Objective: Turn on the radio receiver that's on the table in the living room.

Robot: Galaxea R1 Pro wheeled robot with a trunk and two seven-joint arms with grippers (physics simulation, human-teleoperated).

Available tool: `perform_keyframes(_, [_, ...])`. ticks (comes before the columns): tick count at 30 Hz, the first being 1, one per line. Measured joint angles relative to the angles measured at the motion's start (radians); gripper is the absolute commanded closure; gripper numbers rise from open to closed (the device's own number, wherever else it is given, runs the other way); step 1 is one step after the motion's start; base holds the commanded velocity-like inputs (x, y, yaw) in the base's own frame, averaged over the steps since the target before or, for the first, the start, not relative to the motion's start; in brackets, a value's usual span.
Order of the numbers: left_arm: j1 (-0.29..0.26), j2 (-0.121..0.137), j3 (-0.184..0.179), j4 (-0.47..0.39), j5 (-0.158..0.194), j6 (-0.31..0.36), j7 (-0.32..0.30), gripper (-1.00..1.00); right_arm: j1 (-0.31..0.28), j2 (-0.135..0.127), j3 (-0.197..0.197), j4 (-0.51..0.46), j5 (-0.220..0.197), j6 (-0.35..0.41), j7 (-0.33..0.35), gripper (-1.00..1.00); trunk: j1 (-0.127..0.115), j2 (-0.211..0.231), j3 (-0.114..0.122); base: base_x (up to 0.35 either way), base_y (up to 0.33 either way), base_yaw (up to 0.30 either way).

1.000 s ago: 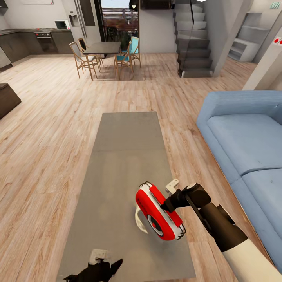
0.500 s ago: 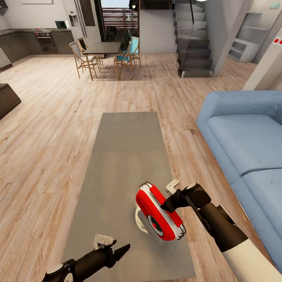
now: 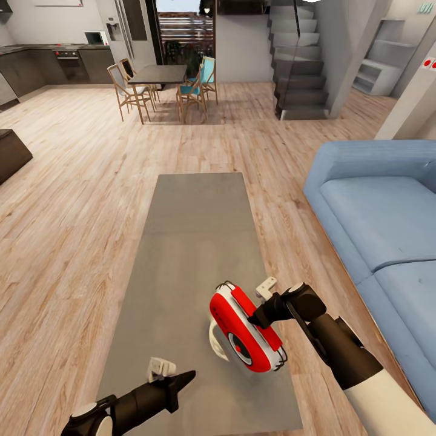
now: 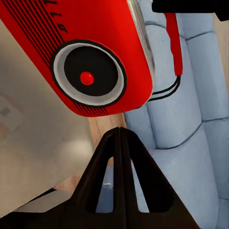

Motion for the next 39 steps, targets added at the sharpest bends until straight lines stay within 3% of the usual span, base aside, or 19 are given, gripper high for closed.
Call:
perform_keyframes(7, [0.0,0.0,0.0,-0.003,0.053,0.0,0.0,1.0,0.0,0.0,0.001,0.0,-0.001,0.0,0.0,1.0,0.0,0.0,0.0,0.0,0.0,0.0])
perform_keyframes(13, [-0.005,-0.005,0.0,-0.003,0.065,0.003,0.003,1.0,0.001,0.001,0.001,0.008,-0.001,0.0,0.0,1.0,0.0,0.0,0.0,0.0,0.0,0.0])
perform_keyframes(19, [-0.006,-0.068,-0.005,0.002,0.058,0.004,0.01,1.0,0.0,0.001,0.001,0.011,-0.002,0.0,0.0,1.0,0.0,0.0,0.0,0.0,0.0,0.0])
perform_keyframes(24, [-0.01,-0.088,-0.009,0.007,0.056,0.024,0.014,1.0,0.0,0.001,0.001,0.008,-0.003,-0.001,0.001,1.0,0.0,0.0,0.0,0.0,0.0,0.0])
perform_keyframes(26, [-0.017,-0.1,-0.019,0.01,0.055,0.031,0.018,1.0,0.0,0.001,0.0,-0.001,0.009,-0.006,0.045,1.0,0.0,0.0,0.0,0.0,0.0,0.0])
perform_keyframes(29, [-0.029,-0.111,-0.026,0.011,0.054,0.032,0.019,1.0,0.0,0.0,-0.002,-0.013,-0.027,0.002,0.157,1.0,0.0,0.0,0.0,0.0,0.0,0.0])
perform_keyframes(31, [-0.035,-0.114,-0.028,0.011,0.054,0.032,0.019,1.0,0.0,0.0,-0.004,-0.032,-0.006,0.002,0.227,1.0,0.0,0.0,0.0,0.0,0.0,0.0])
perform_keyframes(39, [-0.043,-0.115,-0.029,0.013,0.054,0.032,0.02,1.0,0.0,0.0,-0.009,-0.045,0.008,-0.003,0.265,1.0,0.0,0.0,0.0,0.0,0.0,0.0])
